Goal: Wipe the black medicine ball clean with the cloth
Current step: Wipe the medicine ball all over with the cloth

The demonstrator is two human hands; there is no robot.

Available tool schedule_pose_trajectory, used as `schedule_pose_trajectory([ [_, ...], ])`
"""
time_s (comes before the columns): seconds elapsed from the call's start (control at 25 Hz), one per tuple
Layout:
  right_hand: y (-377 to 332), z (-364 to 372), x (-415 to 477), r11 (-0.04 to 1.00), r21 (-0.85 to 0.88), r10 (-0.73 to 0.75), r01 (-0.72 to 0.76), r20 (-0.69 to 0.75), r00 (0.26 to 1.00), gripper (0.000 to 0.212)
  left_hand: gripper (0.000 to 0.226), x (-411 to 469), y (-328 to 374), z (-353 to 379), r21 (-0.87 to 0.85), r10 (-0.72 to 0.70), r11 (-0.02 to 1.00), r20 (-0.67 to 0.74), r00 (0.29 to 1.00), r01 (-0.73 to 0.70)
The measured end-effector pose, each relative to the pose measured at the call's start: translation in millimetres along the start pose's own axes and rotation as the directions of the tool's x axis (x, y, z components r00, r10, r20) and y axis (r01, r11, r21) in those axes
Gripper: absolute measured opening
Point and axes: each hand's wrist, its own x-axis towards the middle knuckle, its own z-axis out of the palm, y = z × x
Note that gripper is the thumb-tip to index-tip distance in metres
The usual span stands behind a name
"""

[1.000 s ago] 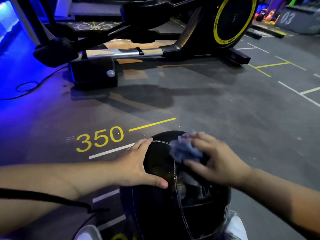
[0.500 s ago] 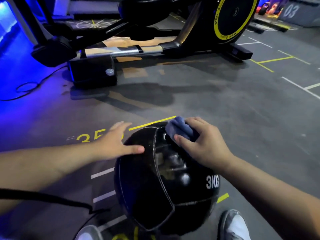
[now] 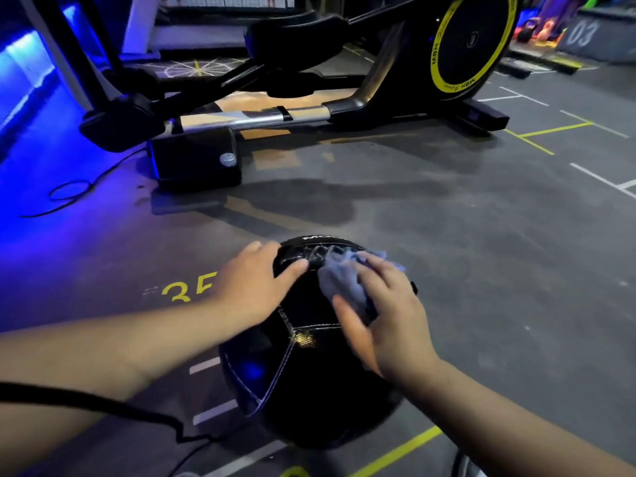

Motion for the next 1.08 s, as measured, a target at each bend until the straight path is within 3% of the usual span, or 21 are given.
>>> schedule_pose_trajectory([
  [0.08, 4.6, 0.8, -5.4, 0.975, 0.007, -0.222, 0.222, 0.078, 0.972, 0.044, 0.034, -1.3, -17.4, 4.0, 0.018, 0.007, 1.0, -0.1, 0.995, -0.006],
  [0.16, 22.6, 1.3, -5.9, 0.974, 0.065, -0.22, 0.216, 0.077, 0.972, 0.042, 0.032, -5.3, -32.8, 5.1, 0.046, 0.013, 0.999, -0.126, 0.992, -0.007],
  [0.24, 39.2, 3.2, -7.4, 0.977, 0.187, 0.109, -0.106, -0.004, 0.994, 0.031, 0.033, -3.5, -40.7, 3.7, 0.042, 0.0, 0.999, -0.142, 0.99, 0.006],
  [0.32, 45.3, 5.3, -9.6, 0.798, 0.324, 0.537, -0.509, 0.004, 0.844, 0.015, 0.033, -4.1, -41.8, 4.4, 0.044, -0.016, 0.999, -0.162, 0.987, 0.023],
  [0.4, 41.6, 8.9, -8.9, 0.674, 0.361, 0.692, -0.645, -0.004, 0.722, 0.01, 0.033, -7.3, -39.9, 7.9, 0.056, -0.02, 0.998, -0.168, 0.986, 0.03],
  [0.44, 33.0, 10.2, -7.3, 0.686, 0.346, 0.69, -0.64, -0.029, 0.723, 0.01, 0.033, -8.9, -39.3, 8.7, 0.061, -0.029, 0.997, -0.166, 0.986, 0.04],
  [0.52, 6.3, 15.1, -6.0, 0.85, 0.239, 0.504, -0.47, -0.105, 0.857, 0.016, 0.033, -8.3, -39.3, 9.3, 0.067, -0.049, 0.996, -0.159, 0.986, 0.06],
  [0.6, -21.0, 25.4, -8.2, 0.994, 0.086, 0.073, -0.069, -0.048, 0.996, 0.032, 0.032, -7.3, -41.5, 8.6, 0.064, -0.052, 0.996, -0.146, 0.988, 0.062],
  [0.68, -34.7, 32.1, -7.1, 0.954, 0.032, -0.299, 0.297, 0.128, 0.946, 0.042, 0.03, -9.8, -49.0, 6.8, 0.057, -0.057, 0.996, -0.142, 0.988, 0.066],
  [0.76, -24.9, 29.8, -1.4, 0.909, 0.025, -0.414, 0.416, 0.171, 0.894, 0.044, 0.029, -14.4, -61.9, 4.8, 0.057, -0.078, 0.995, -0.141, 0.987, 0.087],
  [0.8, -14.5, 29.3, -2.8, 0.934, 0.047, -0.357, 0.354, 0.136, 0.924, 0.043, 0.029, -16.6, -68.8, 3.7, 0.05, -0.093, 0.994, -0.135, 0.986, 0.1],
  [0.88, 4.4, 26.7, -11.4, 0.985, 0.172, -0.006, 0.005, 0.005, 1.0, 0.037, 0.03, -18.8, -79.0, 1.6, 0.036, -0.127, 0.99, -0.132, 0.983, 0.133],
  [0.92, 12.3, 27.0, -16.2, 0.94, 0.263, 0.239, -0.218, -0.047, 0.97, 0.028, 0.03, -18.2, -81.9, 0.7, 0.031, -0.146, 0.988, -0.136, 0.98, 0.152],
  [1.0, 25.1, 34.1, -23.3, 0.712, 0.4, 0.642, -0.578, -0.035, 0.766, 0.017, 0.03, -16.7, -81.6, -0.5, 0.03, -0.183, 0.982, -0.133, 0.974, 0.189],
  [1.04, 25.8, 38.6, -24.8, 0.633, 0.418, 0.726, -0.651, -0.028, 0.688, 0.02, 0.03, -15.8, -80.5, -0.4, 0.037, -0.195, 0.979, -0.134, 0.972, 0.202],
  [1.08, 21.7, 41.7, -26.2, 0.612, 0.43, 0.748, -0.664, -0.042, 0.663, 0.027, 0.03, -15.0, -79.8, -0.3, 0.049, -0.202, 0.976, -0.141, 0.969, 0.211],
])
